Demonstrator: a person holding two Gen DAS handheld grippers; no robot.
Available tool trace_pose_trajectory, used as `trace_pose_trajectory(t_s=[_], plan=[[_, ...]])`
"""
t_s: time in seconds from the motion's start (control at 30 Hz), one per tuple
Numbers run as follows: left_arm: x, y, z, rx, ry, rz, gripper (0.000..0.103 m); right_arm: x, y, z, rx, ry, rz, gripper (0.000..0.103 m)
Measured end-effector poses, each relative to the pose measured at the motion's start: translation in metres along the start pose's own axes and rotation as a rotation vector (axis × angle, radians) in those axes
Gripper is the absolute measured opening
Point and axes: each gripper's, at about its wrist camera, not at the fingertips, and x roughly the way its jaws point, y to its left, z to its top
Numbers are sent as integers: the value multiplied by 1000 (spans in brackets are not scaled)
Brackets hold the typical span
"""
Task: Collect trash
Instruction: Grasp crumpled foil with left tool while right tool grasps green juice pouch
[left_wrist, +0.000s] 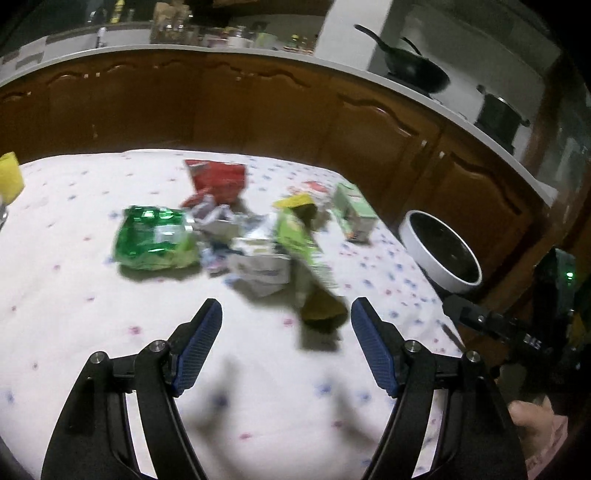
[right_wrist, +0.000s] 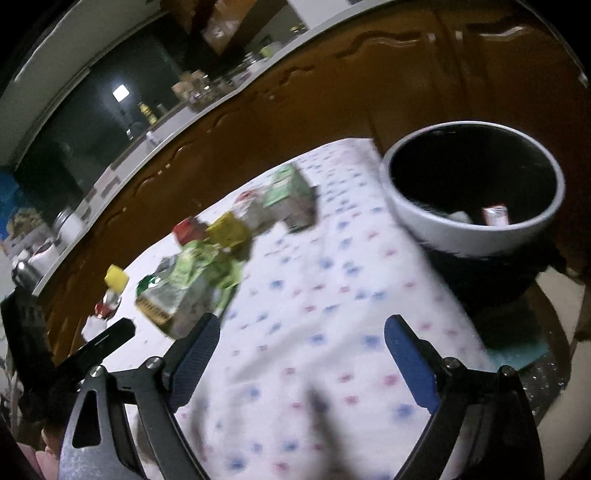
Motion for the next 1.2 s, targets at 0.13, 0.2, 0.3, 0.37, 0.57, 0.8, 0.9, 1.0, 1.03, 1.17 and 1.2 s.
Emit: trace_pose_trajectory(t_s=[0.13,0.2,0.3,0.37,0.57,0.8,0.9,1.0,1.03,1.17,1.2], plan=[[-2,25,2,-36,-1,47,74,8,30,-2,-54,13,38,92],[-3,39,4,-55,-1,76,74,13,47,-3,-88,20,51,92],[-1,53,6,-66,13,114,74,23,72,-6,-152,31,68,92],[1,60,7,-72,19,124,74,32,86,-9,-188,41,74,92],[3,75,9,-94,39,135,74,64,120,-14,-306,74,59,92],[10,66,21,-58,45,120,74,84,123,-7,-335,69,23,69],[16,53,26,-28,51,91,74,82,110,-3,-287,83,34,42],[23,38,30,-4,47,66,74,68,92,0,-218,68,63,41],[26,33,32,0,49,59,74,62,85,1,-200,59,65,41],[40,10,35,37,52,24,74,39,54,4,-99,45,106,41],[44,3,35,52,52,20,74,34,44,3,-71,49,114,41]])
